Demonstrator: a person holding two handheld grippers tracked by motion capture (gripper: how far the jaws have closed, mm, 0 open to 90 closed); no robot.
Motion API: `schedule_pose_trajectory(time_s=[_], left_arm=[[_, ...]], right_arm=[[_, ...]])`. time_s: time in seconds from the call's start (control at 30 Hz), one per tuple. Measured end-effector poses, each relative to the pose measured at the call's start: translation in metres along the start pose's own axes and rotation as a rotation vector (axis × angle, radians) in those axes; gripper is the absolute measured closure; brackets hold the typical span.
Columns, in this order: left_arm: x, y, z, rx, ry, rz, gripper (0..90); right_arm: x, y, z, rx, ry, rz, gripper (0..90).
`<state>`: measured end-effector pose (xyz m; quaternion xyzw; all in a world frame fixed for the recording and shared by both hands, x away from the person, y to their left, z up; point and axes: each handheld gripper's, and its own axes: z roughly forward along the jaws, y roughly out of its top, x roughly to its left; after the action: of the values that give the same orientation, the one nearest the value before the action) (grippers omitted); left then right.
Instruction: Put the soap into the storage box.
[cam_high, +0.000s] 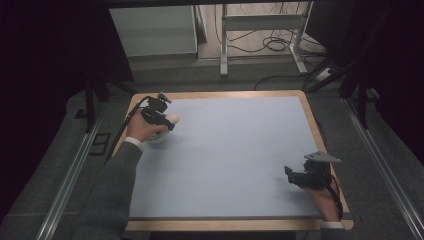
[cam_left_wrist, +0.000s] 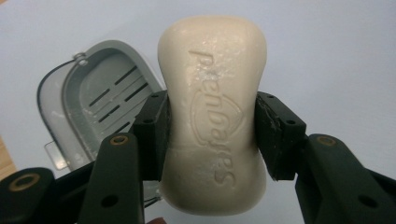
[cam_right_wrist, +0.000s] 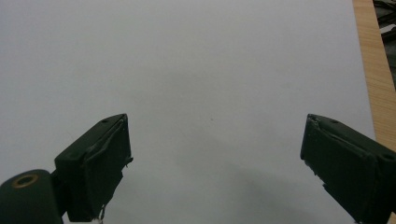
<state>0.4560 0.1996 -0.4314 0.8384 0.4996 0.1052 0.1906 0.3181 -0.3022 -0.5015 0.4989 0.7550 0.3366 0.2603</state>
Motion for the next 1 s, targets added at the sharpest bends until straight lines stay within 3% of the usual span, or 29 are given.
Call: schedule_pose_trajectory(time_s=[0.3, 0.77, 1.0], left_arm=[[0.008, 0.001, 0.004, 0.006, 0.007, -0.025, 49.6], [0.03, 0.0, 0.016, 0.034, 0.023, -0.109, 49.6], [0.034, 0.0, 0.022, 0.047, 0.032, -0.141, 49.6]], right_arm=[[-0.001, 0.0, 0.0, 0.005, -0.003, 0.003, 8.4], [-0.002, 0.0, 0.0, 0.002, -0.005, 0.004, 8.5], [-0.003, -0.001, 0.0, 0.002, -0.009, 0.005, 8.5]])
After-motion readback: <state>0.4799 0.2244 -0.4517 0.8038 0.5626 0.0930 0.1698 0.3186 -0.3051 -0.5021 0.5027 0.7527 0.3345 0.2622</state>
